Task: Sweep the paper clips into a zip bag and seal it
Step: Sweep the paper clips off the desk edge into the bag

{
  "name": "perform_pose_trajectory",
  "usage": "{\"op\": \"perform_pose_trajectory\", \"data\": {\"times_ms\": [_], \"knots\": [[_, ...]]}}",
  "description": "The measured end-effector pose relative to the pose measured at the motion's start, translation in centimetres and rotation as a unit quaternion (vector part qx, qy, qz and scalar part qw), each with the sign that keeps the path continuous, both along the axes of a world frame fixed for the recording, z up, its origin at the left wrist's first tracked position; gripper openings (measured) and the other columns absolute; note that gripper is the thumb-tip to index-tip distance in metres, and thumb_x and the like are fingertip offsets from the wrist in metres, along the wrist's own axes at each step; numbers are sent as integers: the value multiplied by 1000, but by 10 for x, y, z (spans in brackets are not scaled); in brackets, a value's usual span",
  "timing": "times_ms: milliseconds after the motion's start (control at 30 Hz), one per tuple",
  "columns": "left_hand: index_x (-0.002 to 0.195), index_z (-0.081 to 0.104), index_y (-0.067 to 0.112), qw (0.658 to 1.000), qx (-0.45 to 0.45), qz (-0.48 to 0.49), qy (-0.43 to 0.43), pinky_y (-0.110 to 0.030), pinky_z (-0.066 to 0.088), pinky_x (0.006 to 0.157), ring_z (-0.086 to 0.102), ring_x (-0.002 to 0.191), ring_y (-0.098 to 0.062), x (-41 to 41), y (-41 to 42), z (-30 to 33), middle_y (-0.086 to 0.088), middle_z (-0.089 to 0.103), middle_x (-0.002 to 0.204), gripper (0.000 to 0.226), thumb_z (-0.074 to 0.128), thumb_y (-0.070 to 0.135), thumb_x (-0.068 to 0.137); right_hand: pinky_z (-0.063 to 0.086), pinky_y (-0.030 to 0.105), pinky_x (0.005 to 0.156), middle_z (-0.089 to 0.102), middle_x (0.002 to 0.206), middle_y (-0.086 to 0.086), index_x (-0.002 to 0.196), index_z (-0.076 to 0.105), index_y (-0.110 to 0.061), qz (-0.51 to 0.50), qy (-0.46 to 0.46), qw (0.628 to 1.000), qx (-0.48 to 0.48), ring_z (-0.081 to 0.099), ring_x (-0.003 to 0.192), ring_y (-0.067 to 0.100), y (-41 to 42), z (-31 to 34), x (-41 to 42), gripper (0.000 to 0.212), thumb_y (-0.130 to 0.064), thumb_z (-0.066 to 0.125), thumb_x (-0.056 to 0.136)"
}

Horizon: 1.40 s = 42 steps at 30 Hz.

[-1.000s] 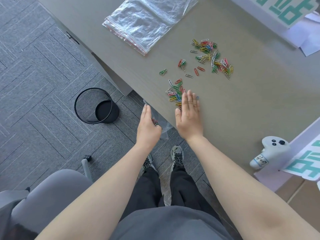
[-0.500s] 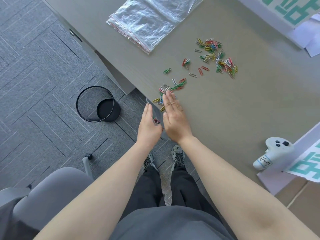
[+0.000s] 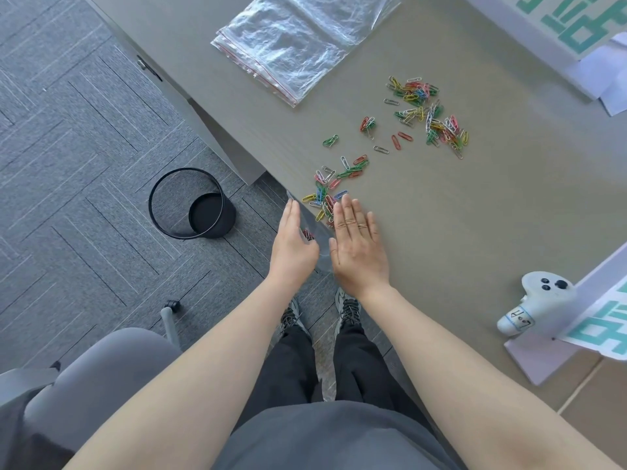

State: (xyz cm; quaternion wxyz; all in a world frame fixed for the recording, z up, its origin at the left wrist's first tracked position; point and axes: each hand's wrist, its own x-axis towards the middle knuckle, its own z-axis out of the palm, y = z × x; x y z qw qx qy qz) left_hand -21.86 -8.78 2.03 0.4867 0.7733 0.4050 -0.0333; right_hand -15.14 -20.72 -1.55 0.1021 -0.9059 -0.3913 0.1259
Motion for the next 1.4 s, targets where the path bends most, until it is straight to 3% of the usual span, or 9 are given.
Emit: {"op": "perform_pose_trajectory", "data": {"times_ms": [233,367,467,567,700,867,1000,1267,1400], "knots": [[152,19,14,1000,7,12,-2,-11,15,107,15,144,-5,0,6,-2,2,15,159,77,51,-1,83,7,47,119,16,160,9,151,21,-7,42,-3,999,16,11,148,22,11,-1,-12,56,-30,28,100],[151,20,12,1000,10,7,-9,-5,10,103,13,144,-6,1,8,-1,0,17,159,75,50,-1,83,12,44,119,27,156,11,147,31,-4,96,57,989,99,20,146,23,15,9,-6,52,-19,32,97],[152,18,16,1000,5,7,-4,-10,17,106,15,144,-5,1,10,0,4,14,159,77,50,1,83,12,43,120,23,157,15,148,27,-2,26,65,989,132,16,147,26,20,12,20,54,-14,30,95],[152,17,17,1000,-2,12,-3,-14,18,108,14,144,-4,0,11,1,5,13,159,78,48,0,83,9,44,120,15,158,18,150,20,0,-63,50,992,94,9,148,29,26,11,54,58,-17,30,95],[152,16,19,1000,-12,15,-1,-27,29,112,24,142,-8,0,11,1,7,13,159,79,48,2,81,7,43,121,10,159,18,151,17,-2,-64,40,996,52,7,148,30,34,9,84,63,-27,30,94],[152,16,17,1000,-11,18,0,-2,16,96,15,143,-3,2,11,1,6,12,160,78,48,0,83,-4,38,118,7,161,12,152,14,-8,-20,28,999,25,2,149,25,42,7,85,63,-33,26,96],[152,16,18,1000,-3,22,-1,0,14,94,15,142,-2,3,14,0,7,12,159,78,50,1,84,-5,36,118,9,161,10,152,16,-9,21,14,999,20,4,149,23,45,6,71,60,-32,25,97],[152,18,12,999,19,25,-7,-8,10,106,12,144,-6,5,26,-5,0,15,159,76,52,1,84,0,38,120,12,161,8,152,19,-12,94,19,995,12,8,148,22,51,5,42,62,-36,17,95],[151,17,11,999,13,32,-8,-6,7,104,11,144,-6,4,30,-5,-1,15,159,76,52,-1,84,6,40,120,18,159,7,151,25,-12,137,25,990,35,14,148,21,53,5,25,58,-31,24,95]]}}
